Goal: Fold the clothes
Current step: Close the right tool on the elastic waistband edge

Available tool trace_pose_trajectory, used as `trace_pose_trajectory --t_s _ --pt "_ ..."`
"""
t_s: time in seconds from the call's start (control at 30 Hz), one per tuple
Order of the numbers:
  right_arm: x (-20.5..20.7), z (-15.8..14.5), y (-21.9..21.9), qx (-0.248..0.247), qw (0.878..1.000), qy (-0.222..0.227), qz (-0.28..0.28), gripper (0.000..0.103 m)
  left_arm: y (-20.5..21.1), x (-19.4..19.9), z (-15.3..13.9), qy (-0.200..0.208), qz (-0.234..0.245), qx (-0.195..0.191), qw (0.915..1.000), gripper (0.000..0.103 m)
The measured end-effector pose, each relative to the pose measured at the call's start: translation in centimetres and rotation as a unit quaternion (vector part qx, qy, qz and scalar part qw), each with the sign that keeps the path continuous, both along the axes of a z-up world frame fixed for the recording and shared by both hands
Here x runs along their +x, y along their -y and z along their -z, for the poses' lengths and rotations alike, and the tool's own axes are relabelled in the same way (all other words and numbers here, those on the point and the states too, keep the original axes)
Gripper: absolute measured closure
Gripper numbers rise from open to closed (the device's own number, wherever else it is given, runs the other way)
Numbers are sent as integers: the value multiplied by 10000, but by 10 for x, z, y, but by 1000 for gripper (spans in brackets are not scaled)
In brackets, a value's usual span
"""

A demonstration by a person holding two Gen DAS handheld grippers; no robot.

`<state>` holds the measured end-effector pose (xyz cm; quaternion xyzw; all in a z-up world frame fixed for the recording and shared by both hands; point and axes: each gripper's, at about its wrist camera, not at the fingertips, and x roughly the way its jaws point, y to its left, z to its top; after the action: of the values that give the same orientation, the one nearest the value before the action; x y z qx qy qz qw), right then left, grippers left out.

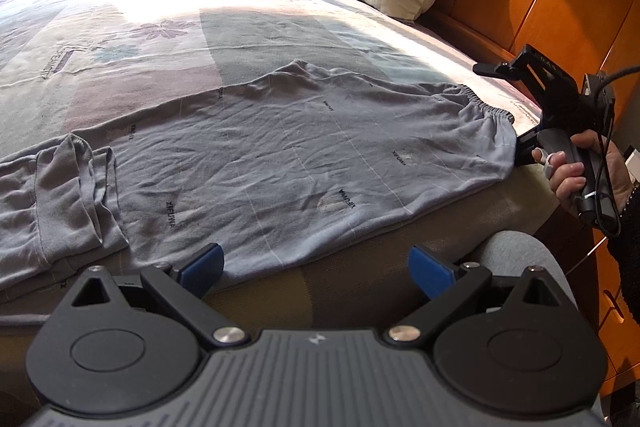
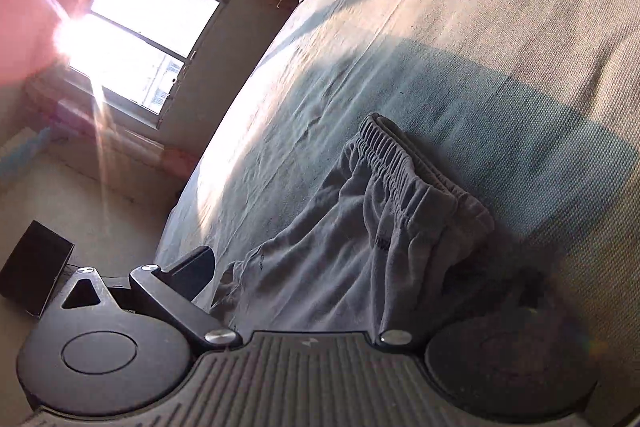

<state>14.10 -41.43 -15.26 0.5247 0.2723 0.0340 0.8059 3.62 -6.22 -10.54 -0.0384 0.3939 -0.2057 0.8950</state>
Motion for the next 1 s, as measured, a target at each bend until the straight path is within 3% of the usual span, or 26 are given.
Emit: trace_pose_trajectory --t_s 0.2,0.3,0.37,0.47,0.5,0.6,1.0 --pt "10 -5 -10 -325 9984 -171 -429 0 -3 -9 -6 132 91 -36 9999 4" --pt "1 -4 -11 -474 9954 67 -835 0 -9 -6 -5 85 -34 -77 9999 4" --pt "-1 1 -2 -346 9964 39 -770 9 -11 -3 -2 -3 -115 -121 9999 4" --pt "-6 20 25 190 9990 -358 -176 61 -10 -6 -3 71 1 -181 9998 4" --pt "-8 29 32 347 9986 -407 -45 101 -10 -7 -4 98 43 -201 9997 4" --pt "-15 35 33 275 9993 -42 -238 100 -9 -9 -5 152 83 -200 9997 4" --pt "6 20 15 -527 9973 -262 -442 100 -7 -6 -2 24 70 -116 9999 4"
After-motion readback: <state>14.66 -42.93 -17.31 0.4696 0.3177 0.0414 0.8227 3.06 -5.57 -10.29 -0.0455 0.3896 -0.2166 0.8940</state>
